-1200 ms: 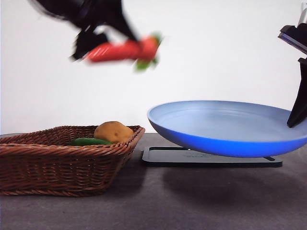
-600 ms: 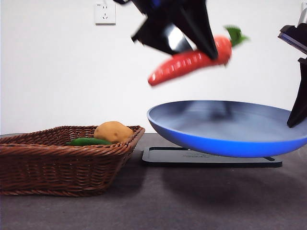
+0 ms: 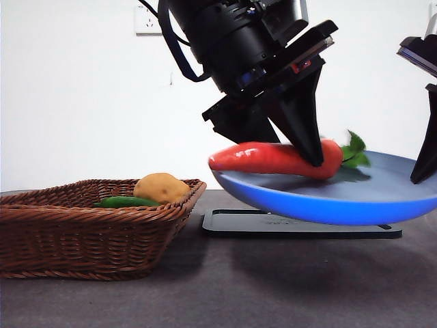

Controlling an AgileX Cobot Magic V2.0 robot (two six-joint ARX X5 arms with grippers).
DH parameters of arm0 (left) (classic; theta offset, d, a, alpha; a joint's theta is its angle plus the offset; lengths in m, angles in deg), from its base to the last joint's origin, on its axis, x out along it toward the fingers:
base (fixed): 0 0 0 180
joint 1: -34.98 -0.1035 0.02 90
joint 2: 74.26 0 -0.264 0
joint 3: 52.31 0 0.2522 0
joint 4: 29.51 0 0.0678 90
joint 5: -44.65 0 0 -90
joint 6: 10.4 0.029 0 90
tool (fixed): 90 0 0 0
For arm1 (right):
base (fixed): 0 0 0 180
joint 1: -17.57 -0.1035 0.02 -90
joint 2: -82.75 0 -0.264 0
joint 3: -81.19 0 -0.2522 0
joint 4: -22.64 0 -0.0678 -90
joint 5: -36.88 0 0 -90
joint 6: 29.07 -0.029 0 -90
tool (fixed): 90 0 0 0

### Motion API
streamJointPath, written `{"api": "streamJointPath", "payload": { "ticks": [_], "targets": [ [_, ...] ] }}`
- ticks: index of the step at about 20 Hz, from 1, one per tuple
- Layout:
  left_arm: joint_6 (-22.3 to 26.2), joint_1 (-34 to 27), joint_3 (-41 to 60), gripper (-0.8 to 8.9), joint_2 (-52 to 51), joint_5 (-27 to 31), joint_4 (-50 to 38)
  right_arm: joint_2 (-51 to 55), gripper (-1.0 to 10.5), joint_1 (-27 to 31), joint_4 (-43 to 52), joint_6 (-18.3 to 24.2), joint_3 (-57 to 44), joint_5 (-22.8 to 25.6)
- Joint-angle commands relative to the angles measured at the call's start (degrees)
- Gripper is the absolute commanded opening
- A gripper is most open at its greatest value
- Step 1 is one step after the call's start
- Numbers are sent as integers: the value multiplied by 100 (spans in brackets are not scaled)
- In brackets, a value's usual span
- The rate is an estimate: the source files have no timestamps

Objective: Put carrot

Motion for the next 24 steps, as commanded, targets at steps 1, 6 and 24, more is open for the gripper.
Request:
{"api": "streamJointPath", "payload": {
  "ticks": [1, 6, 24],
  "targets": [
    [59, 76, -83, 243, -17, -68, -7, -52, 3, -9, 74, -208, 83, -31],
    [63, 70, -520, 243, -564, -46, 627, -699, 3, 131, 74, -251, 402, -20],
    [66, 188, -1078, 243, -1200, -26, 1759, -5156, 58, 551, 111, -92, 4013, 13]
  ]
}}
